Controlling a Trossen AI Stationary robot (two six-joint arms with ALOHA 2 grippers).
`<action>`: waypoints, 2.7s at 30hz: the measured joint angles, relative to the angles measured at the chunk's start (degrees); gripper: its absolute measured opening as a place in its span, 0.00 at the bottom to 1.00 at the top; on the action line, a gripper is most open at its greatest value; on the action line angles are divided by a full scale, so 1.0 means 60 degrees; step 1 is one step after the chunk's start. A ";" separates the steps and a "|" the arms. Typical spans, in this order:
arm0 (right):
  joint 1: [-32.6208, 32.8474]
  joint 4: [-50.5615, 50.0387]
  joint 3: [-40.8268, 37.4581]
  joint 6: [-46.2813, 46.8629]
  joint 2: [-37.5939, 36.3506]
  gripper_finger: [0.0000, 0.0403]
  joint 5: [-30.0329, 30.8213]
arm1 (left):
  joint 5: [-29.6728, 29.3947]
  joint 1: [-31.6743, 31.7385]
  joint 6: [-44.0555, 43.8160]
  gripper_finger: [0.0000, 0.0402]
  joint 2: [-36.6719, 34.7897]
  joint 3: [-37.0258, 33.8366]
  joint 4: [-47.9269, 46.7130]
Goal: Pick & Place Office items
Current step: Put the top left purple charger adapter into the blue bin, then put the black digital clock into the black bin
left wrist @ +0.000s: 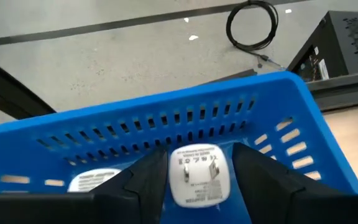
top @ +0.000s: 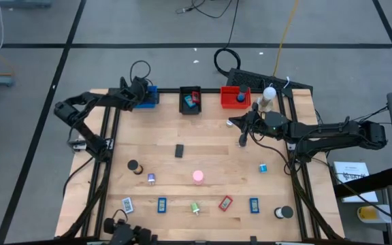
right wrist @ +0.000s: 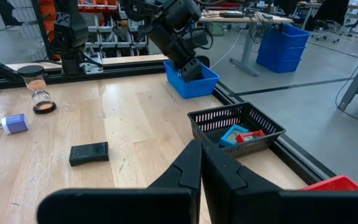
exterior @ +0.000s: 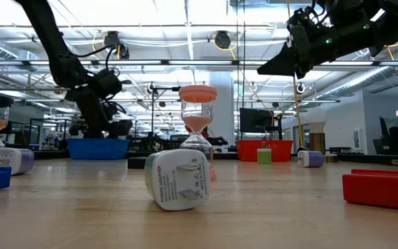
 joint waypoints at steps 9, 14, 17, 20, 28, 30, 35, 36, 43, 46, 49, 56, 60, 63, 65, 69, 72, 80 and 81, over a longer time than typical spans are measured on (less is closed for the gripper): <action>0.0000 0.0000 0.0000 0.0000 0.0000 0.00 0.0000 | -0.0043 0.0000 0.0115 0.47 -0.0486 0.0000 -0.0447; 0.0000 0.0000 0.0000 0.0000 0.0000 0.00 -0.0001 | -0.0070 0.0000 0.0334 0.47 -0.0486 0.0226 -0.0830; 0.0000 0.0000 0.0000 0.0000 0.0000 0.00 -0.0002 | -0.0075 0.0000 0.0464 0.47 -0.0486 0.0817 -0.1698; 0.0000 0.0000 0.0000 0.0000 0.0000 0.00 0.0000 | -0.0107 -0.0075 0.0737 0.47 -0.0486 0.1479 -0.2815; 0.0000 -0.0013 0.0000 -0.0006 0.0000 0.00 -0.0002 | -0.0786 -0.0812 0.1478 0.29 -0.1082 0.1803 -0.3336; 0.0001 -0.0025 0.0000 -0.0049 0.0000 0.00 -0.0002 | -0.0789 -0.0969 0.1634 0.19 -0.1494 0.1639 -0.3288; 0.0000 -0.0047 0.0000 -0.0113 0.0000 0.00 0.0000 | -0.0308 -0.1440 0.2455 0.02 -0.3094 0.0880 -0.2758; 0.0004 -0.0044 0.0000 -0.0113 0.0000 0.00 -0.0003 | -0.0165 -0.1570 0.2602 0.03 -0.3448 0.0605 -0.2542; 0.0018 -0.0029 0.0000 -0.0068 0.0000 0.00 -0.0029 | 0.1344 -0.2676 0.2839 0.04 -0.5660 -0.1359 -0.0897; 0.0015 -0.0025 0.0000 0.0045 0.0000 0.00 -0.0032 | 0.2167 -0.3099 0.2423 0.02 -0.6110 -0.1860 -0.0628; 0.0017 -0.0029 0.0000 0.0176 -0.0002 0.00 -0.0139 | 0.2418 -0.3751 0.2390 0.01 -0.6200 -0.2537 0.0126; 0.0022 -0.0047 0.0000 0.0215 0.0000 0.00 -0.0506 | 0.2432 -0.5724 0.2419 0.02 -0.5201 -0.3946 0.3980; 0.0022 -0.0051 0.0000 0.0215 0.0000 0.00 -0.0503 | 0.2249 -0.6851 0.2411 0.01 -0.4462 -0.3818 0.4341; 0.0022 -0.0062 0.0000 0.0215 0.0000 0.00 -0.0503 | 0.1467 -0.7710 0.2497 0.03 -0.3835 -0.3510 0.4376; 0.0022 -0.0076 0.0000 0.0215 0.0000 0.00 -0.0503 | 0.0866 -0.8185 0.2567 0.03 -0.3431 -0.3307 0.4376; 0.0022 -0.0140 0.0000 0.0215 0.0000 0.00 -0.0503 | -0.0331 -0.8783 0.1286 0.02 -0.2773 -0.2912 0.4369; 0.0022 -0.0197 0.0000 0.0215 0.0000 0.00 -0.0503 | -0.0637 -0.9206 -0.0096 0.02 -0.2461 -0.2690 0.4319; 0.0022 -0.0189 0.0000 0.0215 0.0000 0.00 -0.0499 | -0.3246 -1.1244 -0.1691 0.25 -0.1702 -0.1826 0.2486; 0.0022 -0.0189 0.0000 0.0215 0.0000 0.00 -0.0499 | -0.3660 -1.1470 -0.2030 0.29 -0.1564 -0.1648 0.2080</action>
